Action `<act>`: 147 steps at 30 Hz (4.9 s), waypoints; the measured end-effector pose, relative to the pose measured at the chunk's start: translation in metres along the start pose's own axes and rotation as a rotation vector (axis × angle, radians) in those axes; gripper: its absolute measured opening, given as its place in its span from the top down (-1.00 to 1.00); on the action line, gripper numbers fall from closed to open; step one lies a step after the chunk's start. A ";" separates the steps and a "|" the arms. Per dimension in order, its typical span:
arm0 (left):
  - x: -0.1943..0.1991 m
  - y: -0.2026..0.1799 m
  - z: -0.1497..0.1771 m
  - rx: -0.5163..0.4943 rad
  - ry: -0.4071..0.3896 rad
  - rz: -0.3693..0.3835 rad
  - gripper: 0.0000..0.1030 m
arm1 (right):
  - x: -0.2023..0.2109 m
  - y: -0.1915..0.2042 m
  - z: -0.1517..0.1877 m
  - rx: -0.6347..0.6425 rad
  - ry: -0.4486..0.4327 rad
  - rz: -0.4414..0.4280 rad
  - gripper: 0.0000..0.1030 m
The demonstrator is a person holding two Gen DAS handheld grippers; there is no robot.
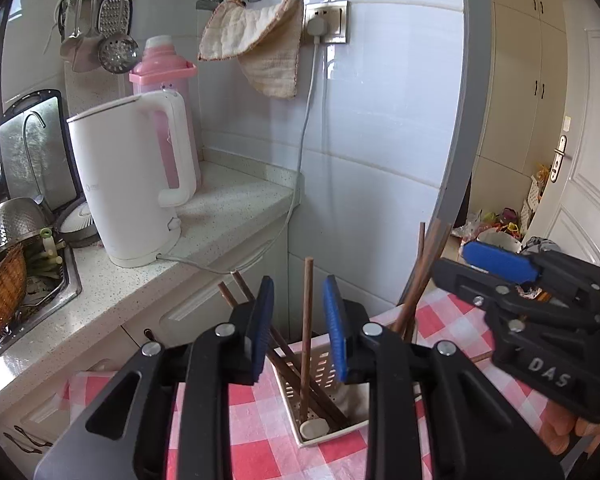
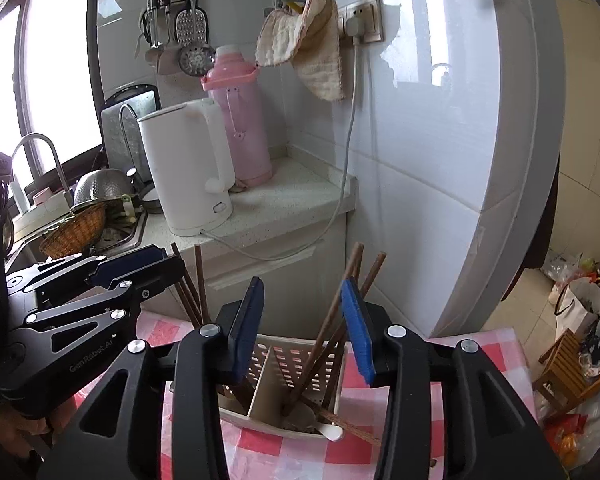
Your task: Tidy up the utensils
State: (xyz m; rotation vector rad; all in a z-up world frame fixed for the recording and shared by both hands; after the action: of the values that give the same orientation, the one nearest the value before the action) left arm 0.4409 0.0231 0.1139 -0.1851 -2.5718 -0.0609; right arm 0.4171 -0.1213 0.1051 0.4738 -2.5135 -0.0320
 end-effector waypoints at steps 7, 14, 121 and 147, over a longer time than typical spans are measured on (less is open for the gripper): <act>0.031 0.004 0.001 0.035 -0.045 0.004 0.30 | 0.049 -0.004 -0.002 0.002 -0.068 -0.004 0.08; 0.078 0.003 0.026 0.068 -0.110 0.013 -0.07 | 0.104 0.000 0.017 0.023 -0.151 -0.025 -0.29; 0.085 -0.032 0.186 0.081 -0.154 -0.004 -0.90 | 0.066 -0.033 0.181 0.011 -0.162 0.005 -0.64; 0.085 -0.033 0.186 0.078 -0.155 -0.001 -0.91 | 0.067 -0.034 0.183 0.011 -0.161 0.002 -0.64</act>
State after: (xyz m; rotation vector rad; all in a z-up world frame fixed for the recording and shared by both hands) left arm 0.2669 0.0155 0.0022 -0.1645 -2.7227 0.0550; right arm 0.2770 -0.1905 -0.0155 0.4905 -2.6726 -0.0579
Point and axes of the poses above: each gripper's, at about its wrist camera, not at the fingertips, and x roughly against the way its jaws point, y to its left, z to its underside, the point moved 5 cm from there along -x, roughly the way its jaws point, and after that the axes turned 1 degree about -x, right-handed, at the moved point
